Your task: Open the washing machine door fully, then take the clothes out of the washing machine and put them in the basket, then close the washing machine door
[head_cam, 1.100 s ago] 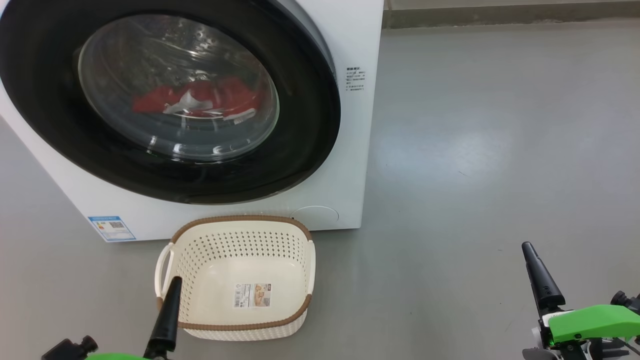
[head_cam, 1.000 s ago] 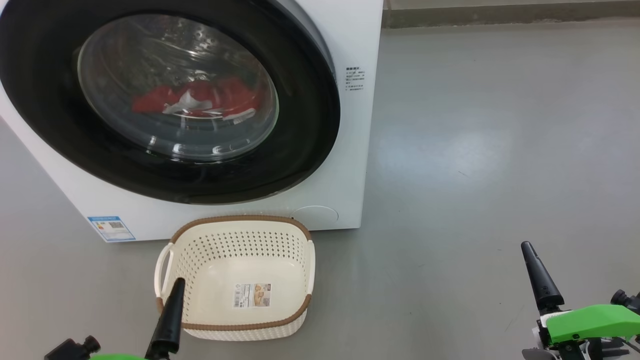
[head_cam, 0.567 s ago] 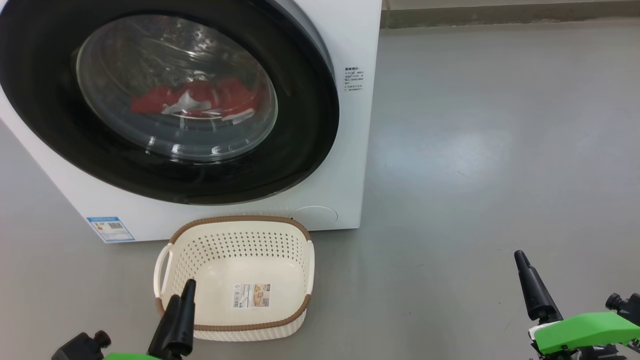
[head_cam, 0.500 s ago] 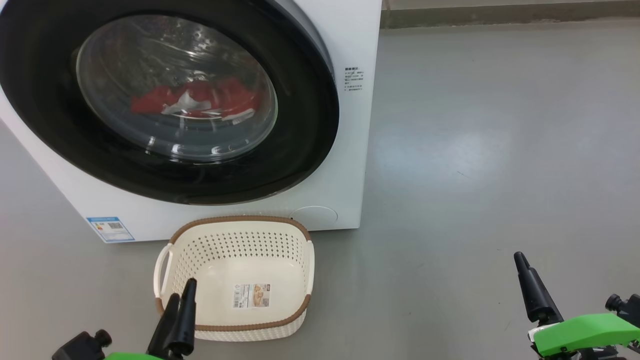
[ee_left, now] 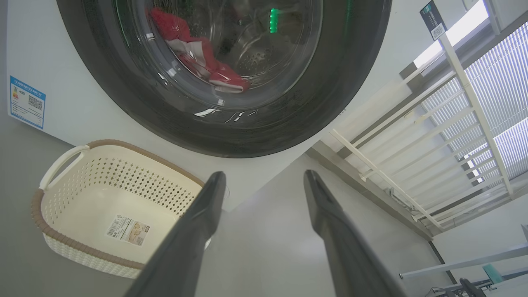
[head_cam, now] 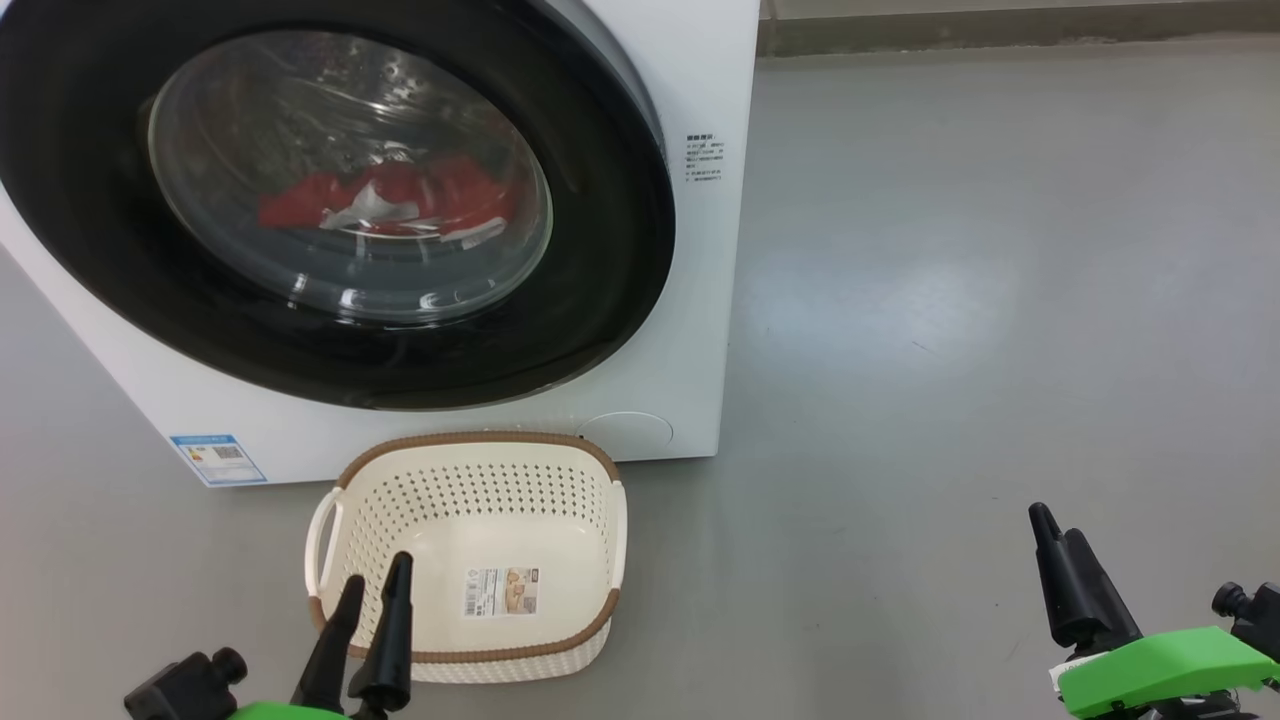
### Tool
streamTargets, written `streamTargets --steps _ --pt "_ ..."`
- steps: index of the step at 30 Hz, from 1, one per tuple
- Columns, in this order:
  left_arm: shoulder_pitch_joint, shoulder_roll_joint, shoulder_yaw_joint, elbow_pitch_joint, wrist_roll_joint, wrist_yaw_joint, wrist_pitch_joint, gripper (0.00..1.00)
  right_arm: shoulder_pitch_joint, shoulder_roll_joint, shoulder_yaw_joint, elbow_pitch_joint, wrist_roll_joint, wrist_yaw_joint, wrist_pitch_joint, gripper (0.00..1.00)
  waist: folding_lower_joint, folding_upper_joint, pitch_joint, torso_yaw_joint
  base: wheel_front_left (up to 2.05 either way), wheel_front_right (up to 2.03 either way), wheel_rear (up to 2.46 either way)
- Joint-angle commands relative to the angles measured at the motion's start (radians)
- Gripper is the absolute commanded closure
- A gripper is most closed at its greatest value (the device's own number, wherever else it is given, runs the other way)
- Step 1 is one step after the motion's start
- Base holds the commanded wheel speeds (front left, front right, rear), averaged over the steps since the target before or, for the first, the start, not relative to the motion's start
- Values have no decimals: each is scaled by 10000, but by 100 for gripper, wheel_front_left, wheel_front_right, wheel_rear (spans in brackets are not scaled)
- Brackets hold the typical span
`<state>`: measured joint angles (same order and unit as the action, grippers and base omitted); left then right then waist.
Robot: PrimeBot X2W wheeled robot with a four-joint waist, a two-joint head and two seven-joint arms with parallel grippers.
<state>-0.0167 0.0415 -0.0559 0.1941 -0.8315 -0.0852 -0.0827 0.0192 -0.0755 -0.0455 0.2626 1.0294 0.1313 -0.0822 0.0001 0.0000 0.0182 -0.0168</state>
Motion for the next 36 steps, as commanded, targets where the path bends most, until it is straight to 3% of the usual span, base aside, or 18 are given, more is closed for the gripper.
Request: streamTargets --steps 1,36 --pt "-36 68 133 -366 439 107 -174 0 6 -223 192 -313 -410 -3 -172 0 -1 0 9 -1 0 0 0" --pt "62 80 -231 -593 4641 514 -1148 0 361 -447 399 -499 -3796 -5 -1150 0 -1 0 176 -40 0 0 0"
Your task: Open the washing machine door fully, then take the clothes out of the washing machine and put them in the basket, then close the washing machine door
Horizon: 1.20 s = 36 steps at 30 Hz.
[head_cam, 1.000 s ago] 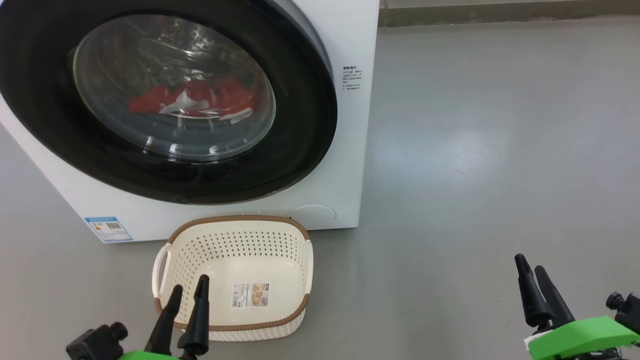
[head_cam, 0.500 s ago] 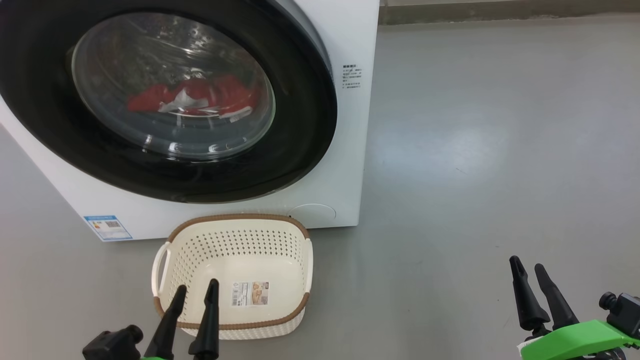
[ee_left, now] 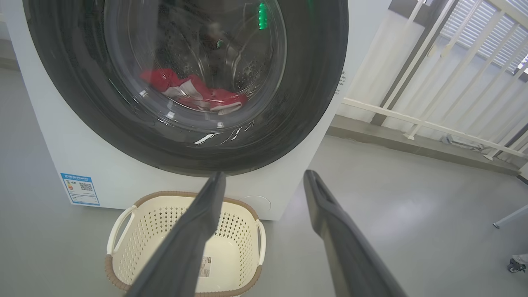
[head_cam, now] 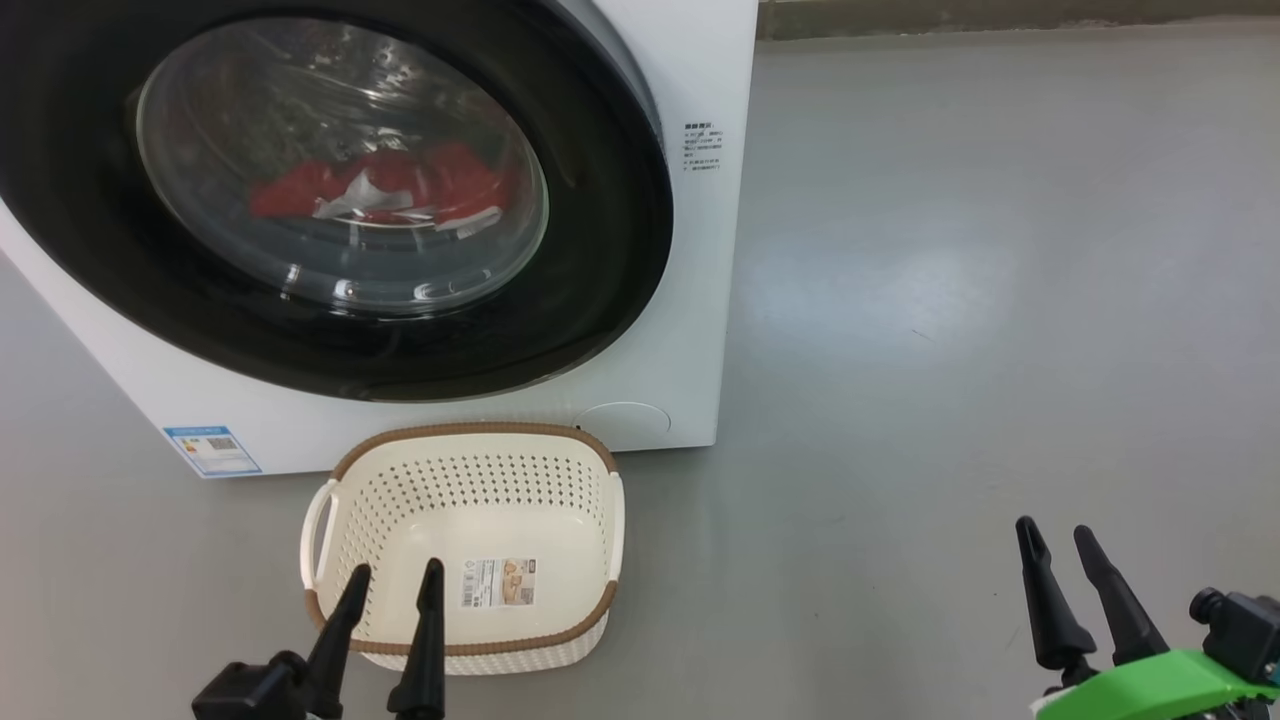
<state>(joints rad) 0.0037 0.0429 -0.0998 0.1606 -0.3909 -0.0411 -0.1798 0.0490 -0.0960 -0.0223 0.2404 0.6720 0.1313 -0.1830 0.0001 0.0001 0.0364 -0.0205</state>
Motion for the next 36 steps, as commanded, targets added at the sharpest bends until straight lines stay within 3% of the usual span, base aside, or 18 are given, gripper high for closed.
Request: streamTargets --steps 1,23,36 --pt "-135 67 199 -250 344 91 -206 0 79 -248 164 -272 -318 -5 -170 0 0 -1 -11 -6 0 0 0" --pt "-9 73 249 -20 2515 400 -789 0 497 -294 -181 -368 -2337 -5 -756 0 0 -1 -22 -64 0 0 0" --pt "47 74 480 186 2291 320 -820 0 563 -176 -444 -410 -2445 -6 -787 0 0 -1 -37 -87 0 0 0"
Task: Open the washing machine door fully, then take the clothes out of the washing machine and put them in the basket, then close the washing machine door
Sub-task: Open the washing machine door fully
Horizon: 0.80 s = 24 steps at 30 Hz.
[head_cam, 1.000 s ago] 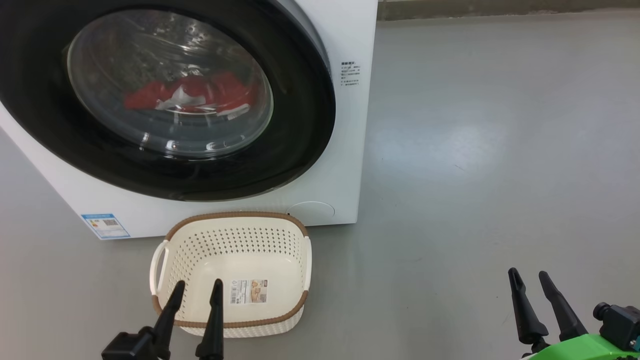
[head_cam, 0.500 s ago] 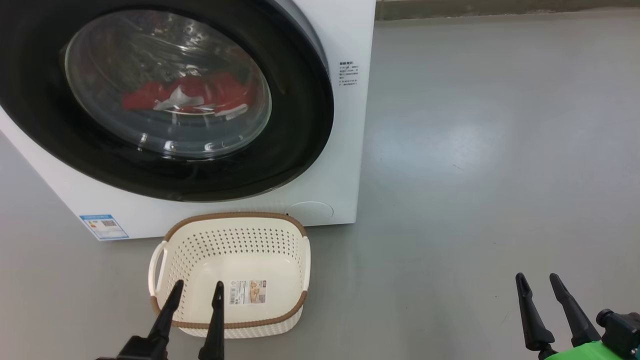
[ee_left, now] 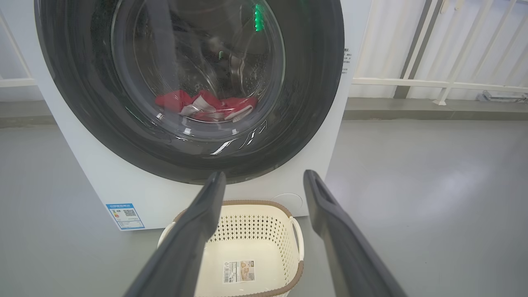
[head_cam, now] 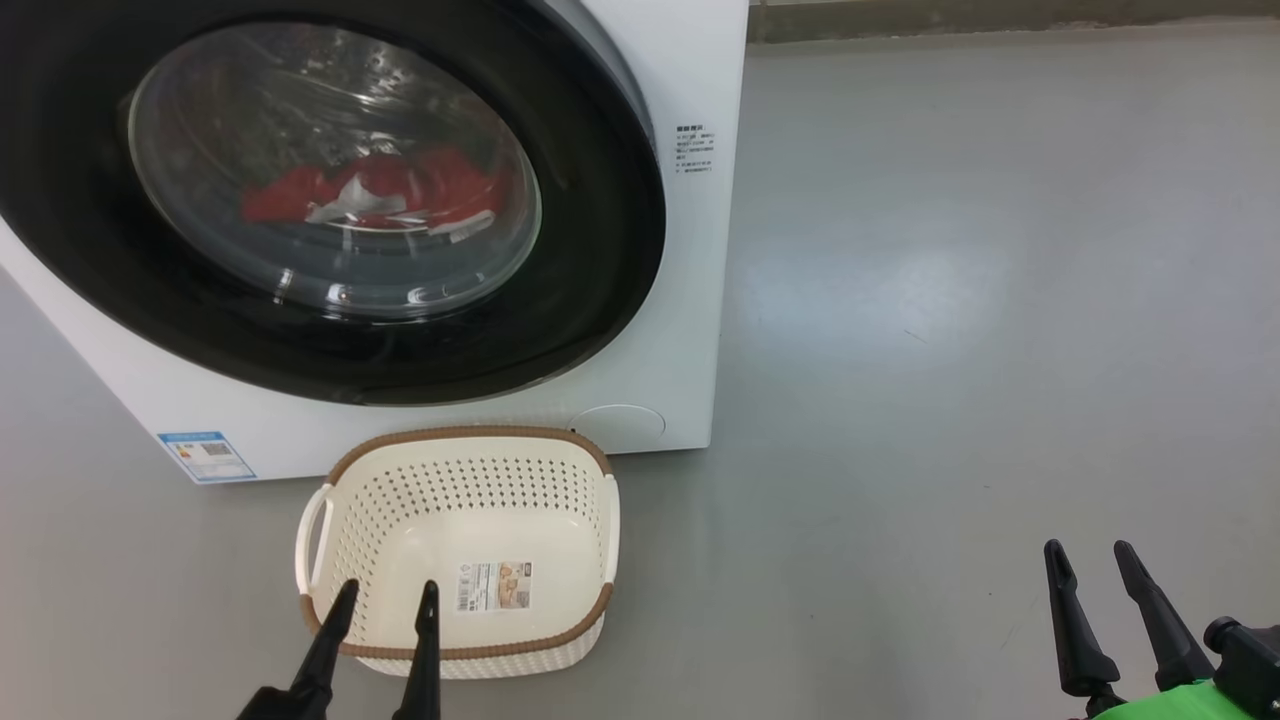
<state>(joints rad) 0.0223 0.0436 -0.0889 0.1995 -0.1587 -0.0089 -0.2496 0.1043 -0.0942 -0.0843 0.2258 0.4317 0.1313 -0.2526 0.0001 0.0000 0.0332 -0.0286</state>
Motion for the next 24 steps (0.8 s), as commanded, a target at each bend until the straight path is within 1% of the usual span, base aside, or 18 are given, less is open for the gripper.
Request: streamTargets --steps 1,8,9,10,11,14,18,20,21,24 --pt "-130 66 379 -190 -54 -8 -122 0 12 -189 178 -267 -42 -6 -91 0 0 0 -9 -15 0 0 0" --pt "-94 66 406 -152 -102 -49 -122 0 -30 -137 204 -311 96 -6 -91 0 0 0 -60 -61 0 0 0" --pt "-91 66 409 -151 -106 -53 -122 0 -52 -142 271 -300 133 -6 -91 30 0 0 -65 -66 0 0 0" --pt "-88 66 413 -154 -112 -54 -122 0 -98 -149 333 -296 162 -6 -91 63 0 0 -64 -75 0 0 0" --pt "-87 66 414 -157 -120 -53 -122 0 -167 -153 408 -301 210 -6 -91 100 0 0 -64 -83 0 0 0" --pt "-80 66 414 -182 -165 -32 -122 0 -551 -134 656 -343 481 -6 -91 100 0 0 -21 -133 0 0 0" --pt "-116 66 343 -270 -233 18 -122 0 -1432 -96 1110 -414 991 -6 -91 100 0 0 177 -146 0 0 0" --pt "-194 66 274 -289 -255 19 -122 0 -1970 -158 1407 -373 1202 -6 -91 100 0 0 293 -88 0 0 0" --pt "-194 66 274 -289 -255 19 -122 0 -1970 -158 1407 -373 1202 -6 -91 100 0 0 293 -88 0 0 0" --pt "-377 66 112 -310 -292 15 -122 0 -2843 -250 1717 -289 1526 -6 -91 100 0 0 518 74 0 0 0"
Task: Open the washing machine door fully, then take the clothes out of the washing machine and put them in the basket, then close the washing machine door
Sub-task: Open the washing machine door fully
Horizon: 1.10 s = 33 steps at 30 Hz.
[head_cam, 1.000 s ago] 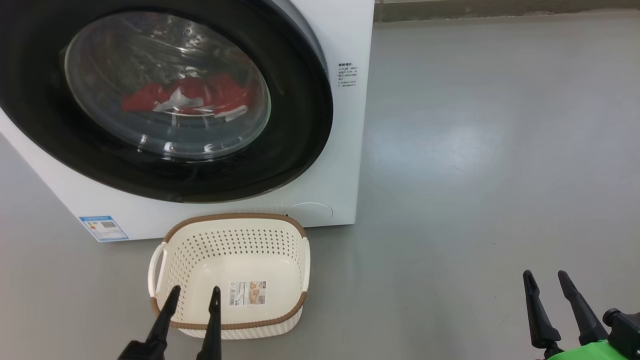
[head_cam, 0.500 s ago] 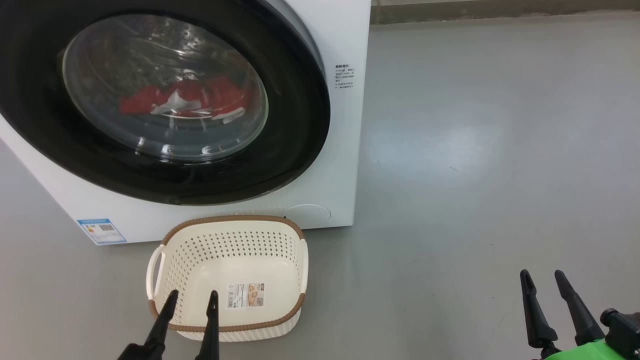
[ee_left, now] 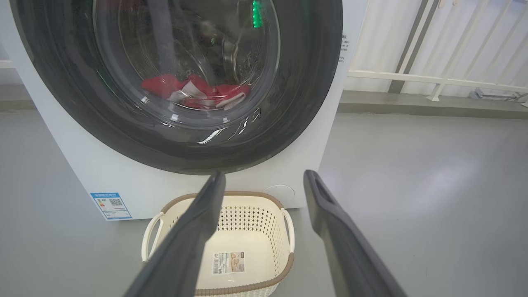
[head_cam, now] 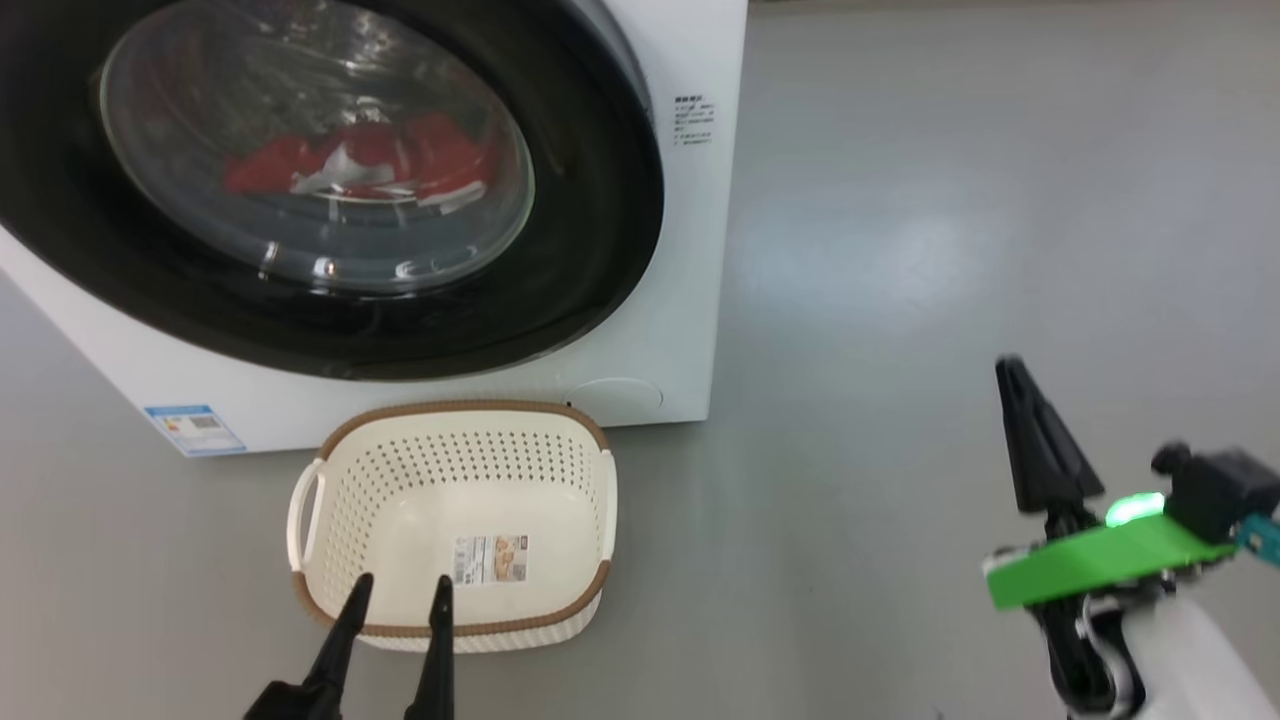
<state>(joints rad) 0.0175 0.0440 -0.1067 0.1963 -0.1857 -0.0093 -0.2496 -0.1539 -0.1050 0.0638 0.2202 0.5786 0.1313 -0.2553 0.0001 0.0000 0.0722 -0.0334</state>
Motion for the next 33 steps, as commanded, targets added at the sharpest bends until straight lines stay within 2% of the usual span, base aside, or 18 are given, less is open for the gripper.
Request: streamTargets --steps 1,7,20,24,27,33 --pt "-399 62 228 -288 -45 19 -122 0 -550 -183 313 -198 177 -6 -65 100 0 0 213 191 0 0 0" --pt "-834 62 -166 -410 -249 106 -122 0 -2140 -486 696 -10 950 -6 -65 100 0 0 848 688 0 0 0" --pt "-2016 62 -1241 -557 -755 409 -122 0 -5027 -1658 1756 885 2293 -6 -65 100 0 0 2508 1667 0 0 0" --pt "-2381 62 -1556 -613 -941 511 -122 0 -5781 -1903 2159 1178 3073 -6 -65 100 0 0 2919 1931 0 0 0" --pt "-2635 62 -1817 -656 -1106 612 -122 0 -6537 -2136 2845 1355 4419 -6 81 100 0 0 3227 2144 0 0 0" --pt "-2931 62 -2097 -705 -1237 674 -122 0 -7715 -2513 3730 1432 5914 -6 602 100 0 0 3664 2341 0 0 0"
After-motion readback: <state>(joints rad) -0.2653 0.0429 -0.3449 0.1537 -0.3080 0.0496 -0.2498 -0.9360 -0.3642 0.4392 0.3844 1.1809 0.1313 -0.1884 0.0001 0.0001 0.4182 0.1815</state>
